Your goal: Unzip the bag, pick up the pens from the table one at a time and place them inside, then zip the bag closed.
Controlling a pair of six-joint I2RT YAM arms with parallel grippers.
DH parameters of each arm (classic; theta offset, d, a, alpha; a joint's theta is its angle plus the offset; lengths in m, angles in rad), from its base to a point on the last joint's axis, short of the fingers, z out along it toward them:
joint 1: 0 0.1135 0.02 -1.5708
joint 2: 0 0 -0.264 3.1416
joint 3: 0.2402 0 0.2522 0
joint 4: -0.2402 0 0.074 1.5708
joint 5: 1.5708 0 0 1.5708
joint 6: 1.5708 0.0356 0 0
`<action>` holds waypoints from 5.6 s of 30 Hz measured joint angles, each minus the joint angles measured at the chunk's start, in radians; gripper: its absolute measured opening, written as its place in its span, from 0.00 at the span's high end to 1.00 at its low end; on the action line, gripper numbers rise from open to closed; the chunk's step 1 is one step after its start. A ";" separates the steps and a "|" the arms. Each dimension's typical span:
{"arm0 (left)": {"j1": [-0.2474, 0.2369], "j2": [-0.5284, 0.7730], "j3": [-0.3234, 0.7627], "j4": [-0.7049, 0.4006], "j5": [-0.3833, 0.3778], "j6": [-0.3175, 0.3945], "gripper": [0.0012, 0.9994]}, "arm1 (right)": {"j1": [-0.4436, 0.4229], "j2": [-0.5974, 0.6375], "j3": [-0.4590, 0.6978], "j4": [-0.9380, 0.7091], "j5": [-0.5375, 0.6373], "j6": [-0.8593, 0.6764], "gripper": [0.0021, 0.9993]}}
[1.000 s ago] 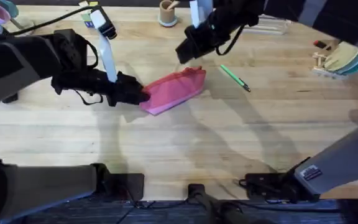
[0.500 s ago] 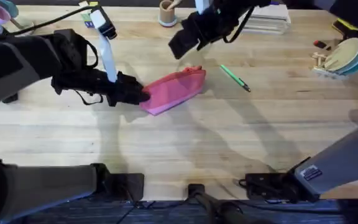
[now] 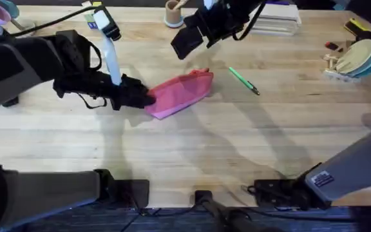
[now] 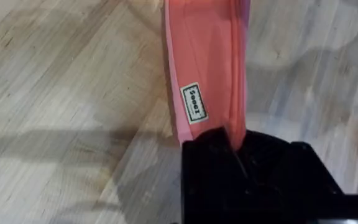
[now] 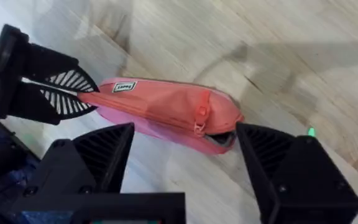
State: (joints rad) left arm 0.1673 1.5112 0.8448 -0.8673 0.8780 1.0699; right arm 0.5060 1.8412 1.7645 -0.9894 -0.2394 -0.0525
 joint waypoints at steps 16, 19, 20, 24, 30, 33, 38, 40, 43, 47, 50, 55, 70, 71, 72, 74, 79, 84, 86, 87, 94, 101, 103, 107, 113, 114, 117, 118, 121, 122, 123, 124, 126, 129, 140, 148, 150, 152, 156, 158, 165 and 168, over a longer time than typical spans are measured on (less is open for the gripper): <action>0.000 0.000 0.000 0.000 0.000 0.000 0.96 | 0.000 0.000 0.000 -0.009 0.000 -0.009 0.00; 0.000 0.000 0.000 0.000 0.000 0.000 0.96 | 0.000 0.000 0.000 -0.009 0.000 -0.009 0.00; 0.000 0.000 0.000 0.000 0.000 0.000 0.96 | 0.000 0.000 0.000 -0.009 0.000 -0.009 0.00; 0.000 0.000 0.000 0.000 0.000 0.000 0.96 | 0.000 0.000 0.000 -0.009 0.000 -0.012 0.00; 0.000 0.000 0.000 0.000 0.000 0.000 0.96 | 0.000 0.000 0.000 -0.009 0.001 -0.015 0.00; 0.000 0.000 0.000 0.000 0.000 0.000 0.96 | 0.000 0.000 0.000 -0.009 0.001 -0.016 0.00; 0.000 0.000 0.000 0.000 0.000 0.000 0.96 | 0.000 0.005 0.001 -0.008 0.000 -0.016 0.00; 0.000 0.000 0.000 0.000 0.000 0.000 0.96 | 0.000 0.021 0.002 -0.007 0.001 -0.016 0.00; 0.000 0.000 0.000 0.000 0.000 0.000 0.96 | 0.000 0.058 0.002 -0.007 0.001 -0.016 0.00; 0.000 0.000 0.000 0.000 0.000 0.000 0.96 | 0.000 0.103 0.002 -0.009 0.001 -0.016 0.00; 0.000 0.000 0.000 0.000 0.000 0.000 0.96 | 0.000 0.117 0.002 -0.008 0.002 -0.016 0.00; 0.000 0.000 0.000 0.000 0.000 0.000 0.96 | 0.000 0.124 0.003 0.000 0.004 -0.016 0.02; 0.000 0.000 0.000 0.000 0.000 0.000 0.96 | 0.000 0.183 0.003 -0.006 0.003 -0.016 0.04; 0.000 0.000 0.000 0.000 0.000 0.000 0.96 | 0.000 0.183 0.003 -0.006 0.004 -0.016 0.04; 0.000 0.000 0.000 0.000 0.000 0.000 0.96 | 0.000 0.185 0.003 -0.008 0.003 -0.016 0.04; 0.000 0.000 0.000 0.000 0.000 0.000 0.96 | 0.000 0.191 0.003 -0.014 0.002 -0.016 0.05; 0.000 0.000 0.000 0.001 0.000 0.000 0.96 | 0.000 0.212 0.004 -0.021 -0.010 -0.016 0.21; 0.000 0.000 0.000 0.001 0.000 0.000 0.96 | -0.003 0.212 0.004 -0.021 -0.005 -0.019 0.42; 0.000 0.000 0.000 0.001 0.000 0.000 0.96 | -0.004 0.214 0.004 -0.021 0.001 -0.020 0.49; 0.000 0.000 0.000 0.001 0.000 0.000 0.96 | -0.004 0.214 0.004 -0.021 0.004 -0.020 0.51; 0.000 0.000 0.000 -0.001 0.000 0.000 0.96 | -0.005 0.214 0.004 -0.048 0.015 -0.053 0.66; 0.000 0.000 0.000 0.000 0.000 0.000 0.96 | -0.005 0.214 0.004 -0.050 0.015 -0.076 0.79; 0.000 0.000 0.000 0.000 0.000 0.000 0.96 | -0.005 0.214 0.004 -0.050 0.015 -0.080 0.85; 0.000 0.000 0.000 0.000 0.000 0.000 0.96 | -0.005 0.214 0.004 -0.052 0.015 -0.087 0.96; 0.000 0.000 0.000 0.000 0.001 0.000 0.96 | -0.005 0.214 0.004 -0.060 0.015 -0.100 0.97; 0.000 0.000 0.000 0.000 0.001 0.000 0.96 | -0.005 0.214 0.004 -0.060 0.015 -0.102 0.97; 0.000 0.000 0.000 0.000 0.001 0.000 0.96 | -0.005 0.214 0.004 -0.062 0.015 -0.106 0.97; 0.000 0.000 0.000 0.000 0.001 0.000 0.96 | -0.005 0.214 0.004 -0.062 0.015 -0.106 0.97; 0.000 0.000 0.000 0.000 0.001 0.000 0.96 | -0.005 0.214 0.005 -0.061 0.015 -0.106 0.97; 0.000 0.000 0.000 0.000 0.001 0.000 0.96 | -0.005 0.214 0.005 -0.061 0.015 -0.106 0.97; 0.000 0.000 0.000 0.000 0.001 0.000 0.96 | -0.006 0.214 0.006 -0.062 0.015 -0.106 0.97; 0.000 0.000 0.000 0.000 0.001 0.000 0.96 | -0.007 0.214 0.009 -0.064 0.014 -0.106 0.97; 0.000 0.000 0.000 0.000 0.000 0.000 0.96 | -0.010 0.214 0.018 -0.068 0.014 -0.106 0.97; 0.000 0.000 0.000 0.000 0.001 0.000 0.96 | -0.018 0.214 0.046 -0.081 0.011 -0.106 0.97; 0.000 0.000 0.000 0.001 0.001 0.000 0.96 | -0.018 0.214 0.141 -0.109 -0.001 -0.105 0.97; 0.000 0.000 0.000 0.001 0.000 0.000 0.96 | -0.018 0.214 0.145 -0.130 -0.001 -0.106 0.97; 0.000 0.000 0.000 0.001 0.000 0.000 0.96 | -0.018 0.214 0.153 -0.144 -0.002 -0.104 0.88; 0.000 0.000 0.000 0.002 0.000 0.000 0.96 | -0.018 0.214 0.167 -0.164 -0.002 -0.105 0.57; 0.000 0.000 0.000 0.003 0.000 0.000 0.96 | -0.018 0.214 0.199 -0.207 -0.004 -0.109 0.04; 0.000 0.000 0.000 0.003 0.000 0.000 0.96 | -0.018 0.214 0.213 -0.224 -0.006 -0.109 0.00; 0.000 0.000 0.000 0.003 0.000 0.000 0.96 | -0.018 0.214 0.260 -0.233 -0.013 -0.099 0.00; 0.000 0.000 0.000 0.004 0.000 0.000 0.96 | -0.015 0.214 0.265 -0.231 -0.013 -0.085 0.00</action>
State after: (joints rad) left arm 0.1673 1.5112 0.8448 -0.8635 0.8783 1.0701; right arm 0.4909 2.0556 2.0296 -1.2208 -0.2520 -0.1373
